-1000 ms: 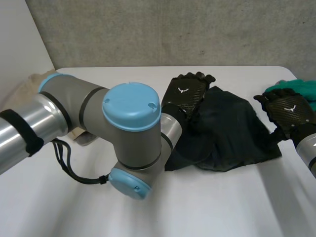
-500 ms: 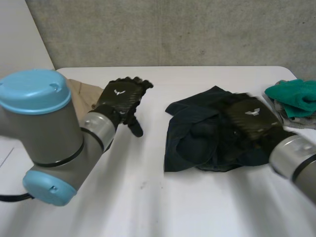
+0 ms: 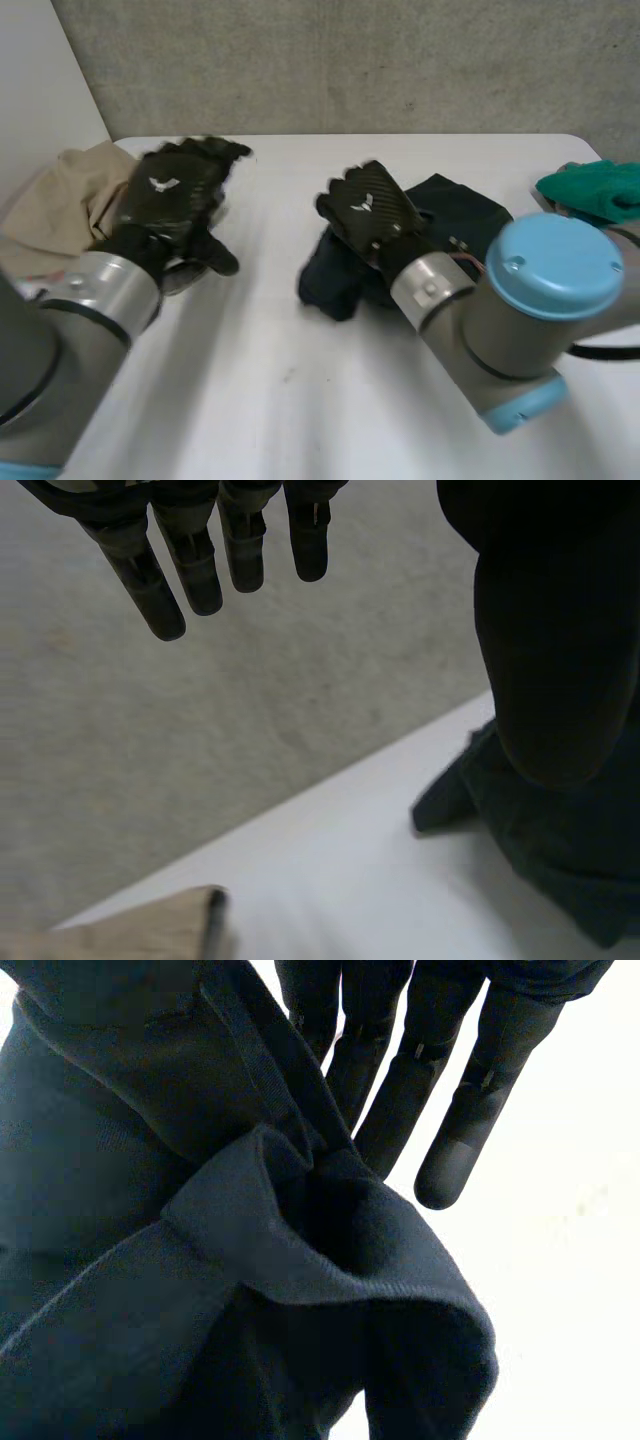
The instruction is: Fold the laundry.
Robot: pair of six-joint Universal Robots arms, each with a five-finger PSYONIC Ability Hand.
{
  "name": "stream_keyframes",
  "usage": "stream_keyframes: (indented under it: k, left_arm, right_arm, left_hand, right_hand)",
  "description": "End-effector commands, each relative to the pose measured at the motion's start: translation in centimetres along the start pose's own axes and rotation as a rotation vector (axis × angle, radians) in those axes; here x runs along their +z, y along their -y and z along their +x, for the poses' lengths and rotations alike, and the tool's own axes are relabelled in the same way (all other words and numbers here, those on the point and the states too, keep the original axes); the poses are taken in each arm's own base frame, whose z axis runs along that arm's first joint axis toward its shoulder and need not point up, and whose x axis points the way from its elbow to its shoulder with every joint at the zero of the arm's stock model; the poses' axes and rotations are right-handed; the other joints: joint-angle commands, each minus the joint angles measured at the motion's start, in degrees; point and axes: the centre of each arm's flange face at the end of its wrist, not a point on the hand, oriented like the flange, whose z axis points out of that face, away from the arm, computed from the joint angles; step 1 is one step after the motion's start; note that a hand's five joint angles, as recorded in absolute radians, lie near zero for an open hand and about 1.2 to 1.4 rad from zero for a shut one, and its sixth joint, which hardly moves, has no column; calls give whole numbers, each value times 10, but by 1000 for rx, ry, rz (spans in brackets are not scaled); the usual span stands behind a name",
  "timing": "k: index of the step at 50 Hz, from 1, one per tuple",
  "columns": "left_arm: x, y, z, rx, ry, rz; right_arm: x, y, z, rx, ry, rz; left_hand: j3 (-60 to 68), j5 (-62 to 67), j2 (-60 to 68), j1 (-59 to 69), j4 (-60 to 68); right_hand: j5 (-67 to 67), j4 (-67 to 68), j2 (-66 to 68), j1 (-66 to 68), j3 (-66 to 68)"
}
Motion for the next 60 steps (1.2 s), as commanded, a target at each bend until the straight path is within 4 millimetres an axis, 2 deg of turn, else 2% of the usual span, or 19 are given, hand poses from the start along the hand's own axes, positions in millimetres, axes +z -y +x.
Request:
stream_keyframes:
  k: [1,6,9,10,13,14,17,18,20,22,26,33,34,36,39,49,56,58,60]
  left_arm:
    - [-21,27,-35,7,124,103]
    - [-29,28,-43,9,156,117]
    - [-30,24,-42,8,154,106]
    - [-29,23,-42,8,153,103]
    - [-28,21,-41,9,149,108]
    - [-27,21,-40,9,148,113]
    - [-21,17,-41,13,147,113]
    - [-19,16,-41,12,147,111]
    - [-12,12,-40,14,140,106]
    - [-8,8,-38,13,126,92]
    - [2,-7,-23,9,43,42]
    - [12,-42,25,29,-127,-74]
    - [12,-44,29,35,-139,-77]
    - [11,-56,50,96,-198,-103]
    - [13,-67,64,160,-224,-121]
    - [30,-85,64,277,-120,-159]
    - [39,-90,66,319,-116,-161]
    - [41,-90,66,322,-113,-157]
    - [42,-90,65,321,-110,-155]
  right_arm:
    - [25,11,-39,1,146,105]
    - [19,-10,-92,-8,410,165]
    - [16,-13,-99,-29,444,178]
    - [17,-11,-95,-44,417,168]
    - [21,-10,-78,-48,318,115]
    - [19,-5,-65,-42,245,67]
    - [11,6,-47,-19,151,-8]
    - [3,14,-32,5,93,-56]
    - [-6,18,-16,31,41,-106]
    - [-19,12,8,86,-20,-187]
    - [-42,-6,28,204,-55,-318]
    - [-76,-31,42,370,-130,-438]
    - [-77,-32,44,373,-135,-443]
    - [-82,-39,48,380,-148,-467]
    - [-89,-53,56,384,-177,-513]
    - [-99,-88,56,245,-147,-588]
    - [-94,-112,54,210,-154,-601]
    - [-93,-116,53,211,-152,-606]
    - [-90,-121,52,210,-155,-602]
  left_hand:
    - [-12,-7,-10,-1,-6]
    - [-12,-7,-10,-1,-6]
    - [-14,-9,-11,-3,-8]
    - [-14,-9,-11,-3,-8]
    - [-14,-9,-11,-3,-8]
    - [-14,-9,-11,-3,-8]
    - [-12,-7,-10,-1,-6]
    - [-12,-7,-10,-1,-6]
    - [-10,-5,-8,0,-4]
    - [-9,-4,-6,2,-2]
    - [-7,-2,-5,4,-1]
    - [-4,2,-1,7,3]
    - [-4,2,-1,7,3]
    - [-4,2,-1,7,3]
    - [-4,2,-1,7,3]
    - [15,20,17,25,21]
    - [183,188,185,193,189]
    - [310,316,313,321,317]
    - [416,422,419,427,423]
  right_hand:
    - [137,115,124,179,123]
    - [123,101,109,164,108]
    - [-493,-515,-506,-451,-507]
    - [-563,-585,-576,-521,-577]
    - [-563,-585,-576,-521,-577]
    - [-563,-585,-576,-521,-577]
    - [-563,-585,-576,-521,-577]
    - [-563,-585,-576,-521,-577]
    - [-563,-585,-576,-521,-577]
    - [-563,-585,-576,-521,-577]
    - [-563,-585,-576,-521,-577]
    - [-563,-585,-576,-521,-577]
    - [-563,-585,-576,-521,-577]
    - [-563,-585,-576,-521,-577]
    - [-563,-585,-576,-521,-577]
    - [-563,-585,-576,-521,-577]
    - [-563,-585,-576,-521,-577]
    - [-540,-562,-554,-499,-555]
    - [-460,-482,-473,-418,-474]
